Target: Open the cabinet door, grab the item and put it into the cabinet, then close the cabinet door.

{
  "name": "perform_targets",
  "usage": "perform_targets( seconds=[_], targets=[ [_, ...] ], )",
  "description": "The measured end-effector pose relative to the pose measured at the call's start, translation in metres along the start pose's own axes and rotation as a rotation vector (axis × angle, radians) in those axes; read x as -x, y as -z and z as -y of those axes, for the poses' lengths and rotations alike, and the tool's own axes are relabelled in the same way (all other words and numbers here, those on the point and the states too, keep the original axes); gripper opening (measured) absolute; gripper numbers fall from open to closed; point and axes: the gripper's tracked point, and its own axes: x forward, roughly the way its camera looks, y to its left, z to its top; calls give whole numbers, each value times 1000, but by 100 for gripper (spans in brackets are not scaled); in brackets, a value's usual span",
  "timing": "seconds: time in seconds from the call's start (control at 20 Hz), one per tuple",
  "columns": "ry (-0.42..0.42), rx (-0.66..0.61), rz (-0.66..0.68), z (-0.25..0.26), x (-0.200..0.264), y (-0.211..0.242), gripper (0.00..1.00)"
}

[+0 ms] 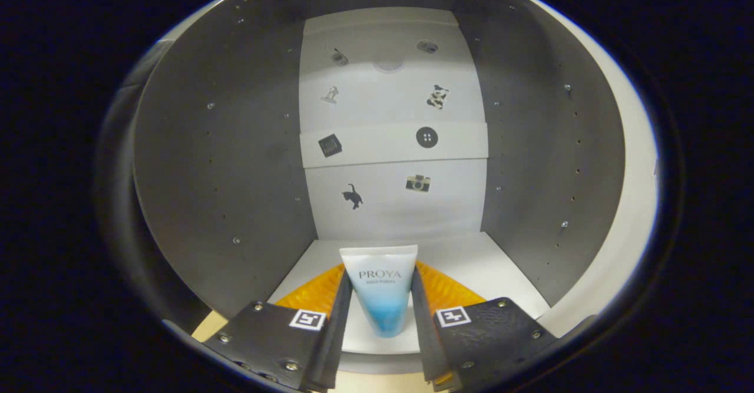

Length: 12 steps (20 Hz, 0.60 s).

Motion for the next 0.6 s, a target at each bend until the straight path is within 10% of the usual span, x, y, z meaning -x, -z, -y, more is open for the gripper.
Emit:
perform_targets(
  seconds=[0.25, 0.6],
  targets=[
    [-5, -1, 11, -1, 0, -2, 59],
    [12, -22, 59, -2, 31, -17, 95]
  ],
)
